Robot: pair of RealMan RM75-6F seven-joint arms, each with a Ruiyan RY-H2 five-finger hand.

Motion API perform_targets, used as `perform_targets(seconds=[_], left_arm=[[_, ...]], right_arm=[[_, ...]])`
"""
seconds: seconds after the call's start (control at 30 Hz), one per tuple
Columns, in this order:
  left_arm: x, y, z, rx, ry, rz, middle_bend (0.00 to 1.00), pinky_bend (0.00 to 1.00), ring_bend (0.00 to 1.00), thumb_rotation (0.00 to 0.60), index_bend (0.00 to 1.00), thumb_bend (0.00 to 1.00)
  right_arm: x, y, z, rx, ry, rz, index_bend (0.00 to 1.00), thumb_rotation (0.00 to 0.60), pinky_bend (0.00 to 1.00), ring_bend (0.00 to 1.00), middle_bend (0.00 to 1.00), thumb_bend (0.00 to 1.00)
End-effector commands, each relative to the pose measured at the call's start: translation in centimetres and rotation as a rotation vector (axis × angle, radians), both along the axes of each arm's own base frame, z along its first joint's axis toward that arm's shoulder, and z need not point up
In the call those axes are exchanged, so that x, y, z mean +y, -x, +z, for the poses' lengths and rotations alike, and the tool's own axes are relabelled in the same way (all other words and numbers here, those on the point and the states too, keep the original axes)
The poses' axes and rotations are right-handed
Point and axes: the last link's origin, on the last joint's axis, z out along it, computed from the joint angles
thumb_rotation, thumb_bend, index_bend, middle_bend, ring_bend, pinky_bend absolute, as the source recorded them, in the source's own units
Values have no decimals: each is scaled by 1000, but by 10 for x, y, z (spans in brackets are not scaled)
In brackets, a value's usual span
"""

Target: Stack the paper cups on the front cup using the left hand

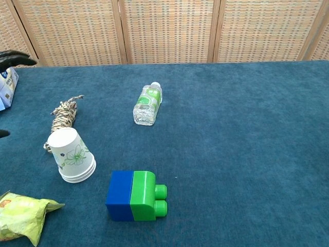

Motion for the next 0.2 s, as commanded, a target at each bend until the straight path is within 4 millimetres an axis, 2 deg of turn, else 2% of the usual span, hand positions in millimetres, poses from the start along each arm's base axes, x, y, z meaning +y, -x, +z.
perform_targets(seconds=[0.03,0.2], left_arm=[[-30,22,-18,23,-59,18,0,0,0,600,22,205],[-45,32,-16,11,-88,33,0,0,0,600,1,205]], right_arm=[[0,0,0,2,0,0,0,600,0,0,0,0],[0,0,-1,8,1,5,0,600,0,0,0,0]])
